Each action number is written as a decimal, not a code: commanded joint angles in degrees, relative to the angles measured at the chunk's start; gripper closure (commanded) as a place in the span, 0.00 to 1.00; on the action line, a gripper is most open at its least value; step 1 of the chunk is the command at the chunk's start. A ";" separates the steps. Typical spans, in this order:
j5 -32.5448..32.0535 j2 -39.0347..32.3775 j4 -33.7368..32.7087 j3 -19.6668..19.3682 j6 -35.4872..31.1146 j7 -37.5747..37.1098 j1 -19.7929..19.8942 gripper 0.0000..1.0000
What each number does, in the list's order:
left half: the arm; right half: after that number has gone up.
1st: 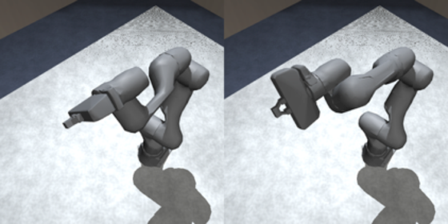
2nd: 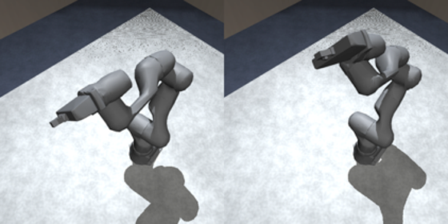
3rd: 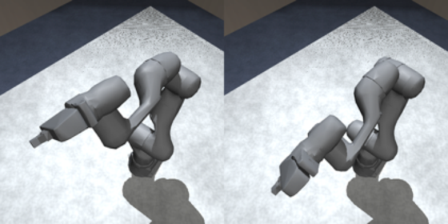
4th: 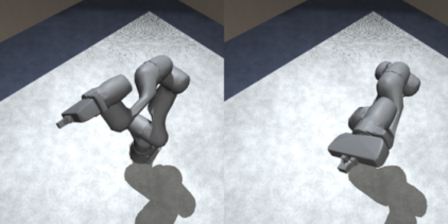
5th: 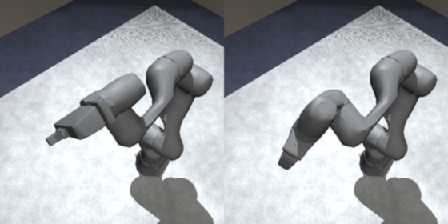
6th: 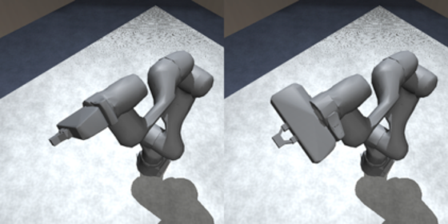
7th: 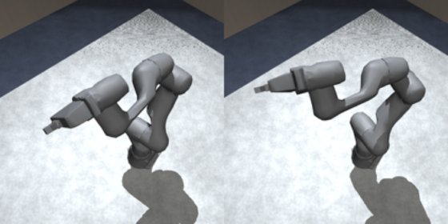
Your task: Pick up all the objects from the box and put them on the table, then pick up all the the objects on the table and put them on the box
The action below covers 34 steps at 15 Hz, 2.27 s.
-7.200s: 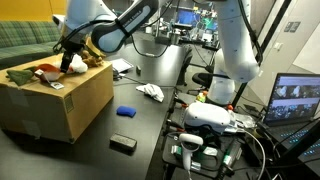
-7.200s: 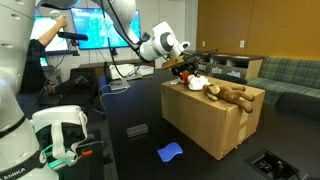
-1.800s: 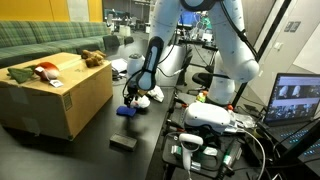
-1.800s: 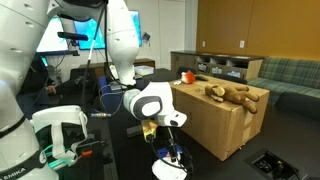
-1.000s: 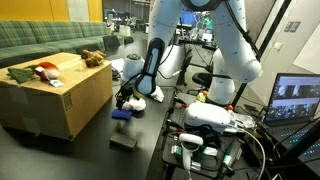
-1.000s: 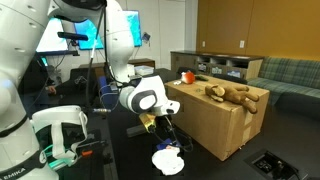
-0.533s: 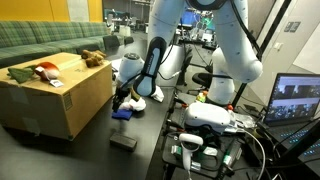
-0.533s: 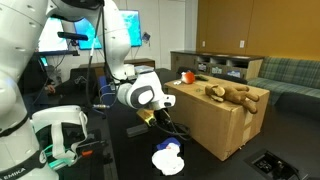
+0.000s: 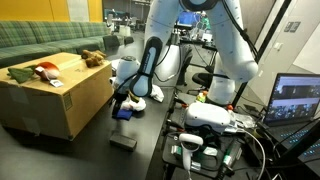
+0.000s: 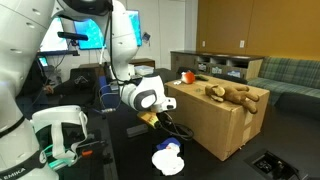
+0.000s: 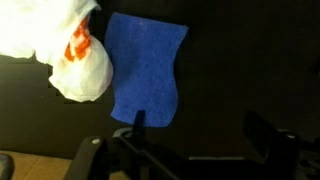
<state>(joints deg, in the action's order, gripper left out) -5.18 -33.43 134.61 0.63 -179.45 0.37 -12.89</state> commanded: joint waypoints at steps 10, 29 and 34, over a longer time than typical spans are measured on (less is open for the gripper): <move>-3.34 -9.84 -9.95 4.43 6.69 12.01 11.08 0.00; -1.07 8.00 -5.28 5.95 26.80 8.84 7.89 0.98; 1.10 18.96 -4.56 4.81 35.62 4.29 6.98 0.97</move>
<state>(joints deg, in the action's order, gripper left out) -4.96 -22.42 127.66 5.87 -148.38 7.89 -5.98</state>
